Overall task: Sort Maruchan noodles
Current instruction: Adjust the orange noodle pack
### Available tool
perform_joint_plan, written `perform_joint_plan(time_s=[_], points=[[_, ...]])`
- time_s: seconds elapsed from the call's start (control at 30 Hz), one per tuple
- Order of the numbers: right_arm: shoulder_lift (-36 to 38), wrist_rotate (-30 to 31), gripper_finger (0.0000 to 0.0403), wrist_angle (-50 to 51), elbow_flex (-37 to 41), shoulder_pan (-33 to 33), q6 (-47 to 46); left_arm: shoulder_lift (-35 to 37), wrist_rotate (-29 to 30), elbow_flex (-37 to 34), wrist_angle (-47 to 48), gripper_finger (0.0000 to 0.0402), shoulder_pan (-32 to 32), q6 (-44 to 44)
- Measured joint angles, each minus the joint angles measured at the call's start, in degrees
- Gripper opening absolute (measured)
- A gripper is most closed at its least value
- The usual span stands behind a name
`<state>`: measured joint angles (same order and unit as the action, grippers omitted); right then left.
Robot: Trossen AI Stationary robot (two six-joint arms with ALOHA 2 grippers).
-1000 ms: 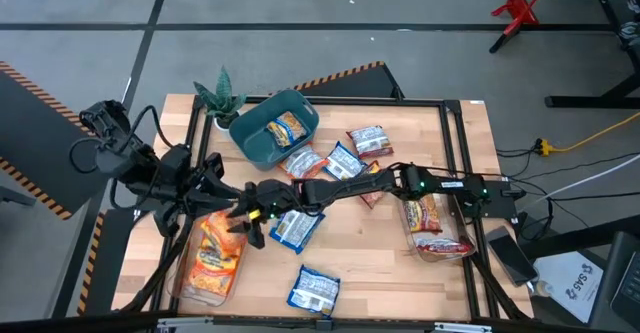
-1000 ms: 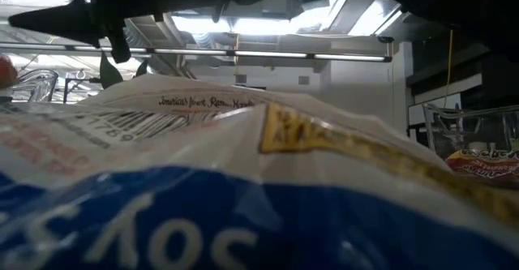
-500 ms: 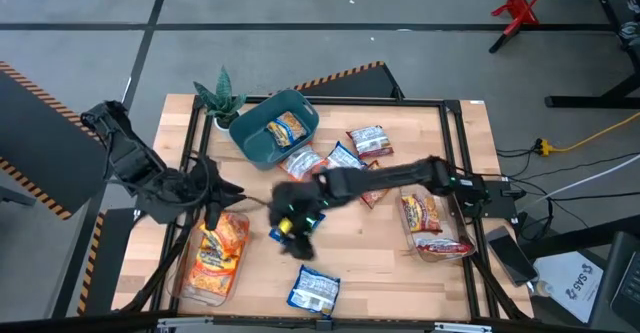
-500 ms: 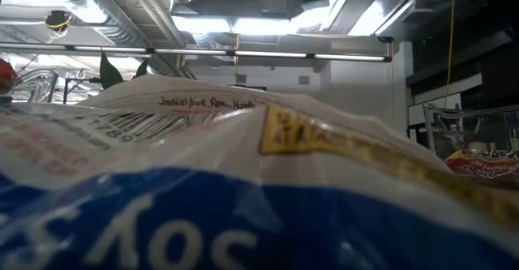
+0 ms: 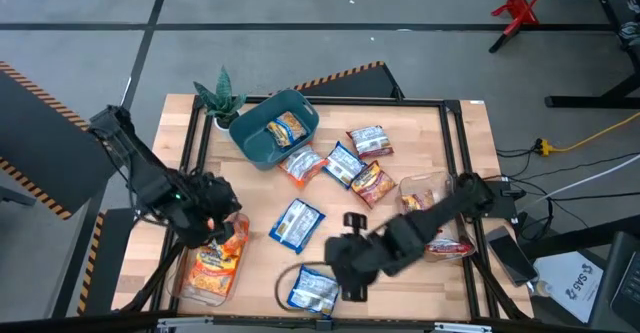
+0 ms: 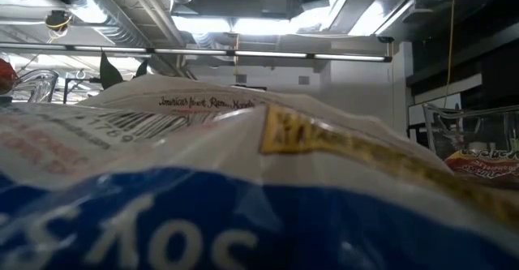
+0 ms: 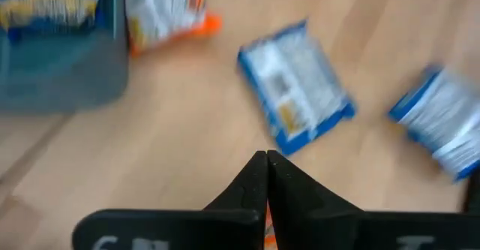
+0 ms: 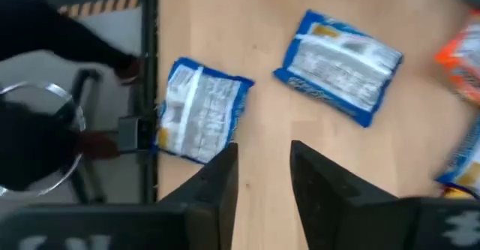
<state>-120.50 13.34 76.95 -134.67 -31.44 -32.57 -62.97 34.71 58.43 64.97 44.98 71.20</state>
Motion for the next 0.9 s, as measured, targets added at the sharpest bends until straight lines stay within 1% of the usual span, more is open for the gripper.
perform_joint_plan(time_s=[0.13,0.23,0.3,0.4,0.5,0.67,0.73,0.8,0.83,0.9], points=[[1.9,6.7,0.0082,0.7,0.0,-3.4,-4.9,-1.3,-4.5,-5.1,-0.1,0.0001,-0.4,3.8],[3.0,10.3,0.007,1.1,0.0,-5.4,-7.5,-1.2,-6.3,-7.8,-0.4,0.0001,-0.3,5.8],[3.1,12.2,0.0062,1.0,0.0,-6.5,-8.0,-1.2,-7.8,-9.0,1.4,0.0001,-0.3,8.6],[3.1,13.2,0.0054,1.1,0.0,-7.6,-8.1,-1.2,-11.9,-10.5,1.6,0.0001,-0.2,12.4],[3.1,13.1,0.0047,1.2,0.0,-7.7,-8.1,-1.2,-17.2,-11.4,1.6,0.0,0.5,16.7],[3.1,14.0,0.004,1.2,0.0,-7.5,-7.7,-1.2,-25.2,-11.5,2.3,0.0,1.0,28.4],[3.1,14.6,0.0039,1.2,0.0,-7.5,-7.5,-1.2,-26.2,-11.5,1.7,0.0,1.4,30.2],[3.1,14.6,0.0039,1.2,0.0,-7.5,-7.5,-1.1,-26.0,-10.8,1.3,0.0,1.7,30.4],[3.1,14.6,0.0039,1.2,0.0,-7.5,-7.5,-1.1,-25.2,-9.8,1.2,0.0,1.8,30.4],[3.1,14.6,0.0039,1.2,0.0,-7.5,-7.5,-1.1,-21.7,-7.3,1.0,0.0,1.9,30.3]])
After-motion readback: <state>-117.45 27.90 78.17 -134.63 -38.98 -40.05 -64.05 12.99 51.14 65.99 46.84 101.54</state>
